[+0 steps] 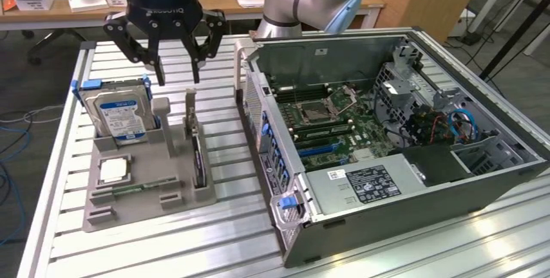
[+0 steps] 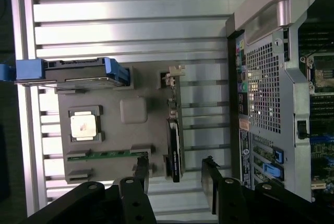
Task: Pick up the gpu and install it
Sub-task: 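Pick up the gpu and move the gpu toward the slot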
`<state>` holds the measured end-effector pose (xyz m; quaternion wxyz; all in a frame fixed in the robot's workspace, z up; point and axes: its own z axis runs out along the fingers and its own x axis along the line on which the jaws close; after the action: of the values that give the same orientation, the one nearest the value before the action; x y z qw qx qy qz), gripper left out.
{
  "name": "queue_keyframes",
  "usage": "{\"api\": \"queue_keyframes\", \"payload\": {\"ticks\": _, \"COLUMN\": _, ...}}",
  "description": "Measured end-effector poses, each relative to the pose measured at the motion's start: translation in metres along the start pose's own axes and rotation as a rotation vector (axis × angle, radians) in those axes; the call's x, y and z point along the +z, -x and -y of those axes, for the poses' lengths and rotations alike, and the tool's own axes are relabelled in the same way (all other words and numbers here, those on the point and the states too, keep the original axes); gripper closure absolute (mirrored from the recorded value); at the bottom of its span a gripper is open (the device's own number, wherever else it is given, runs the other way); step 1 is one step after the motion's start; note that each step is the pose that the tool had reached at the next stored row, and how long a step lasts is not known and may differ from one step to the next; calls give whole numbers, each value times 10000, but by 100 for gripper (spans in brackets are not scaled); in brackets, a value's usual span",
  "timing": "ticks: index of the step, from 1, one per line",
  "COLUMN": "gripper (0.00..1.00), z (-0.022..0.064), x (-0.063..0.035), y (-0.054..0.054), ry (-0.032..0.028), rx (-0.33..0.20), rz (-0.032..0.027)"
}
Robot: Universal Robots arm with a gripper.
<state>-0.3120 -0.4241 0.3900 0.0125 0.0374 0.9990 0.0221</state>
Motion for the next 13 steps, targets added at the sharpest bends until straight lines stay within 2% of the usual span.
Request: {"api": "queue_keyframes", "payload": {"ticks": 13, "gripper": 47, "z": 2, "x": 34, "y": -1, "ry": -1, "rx": 0, "rz": 0}}
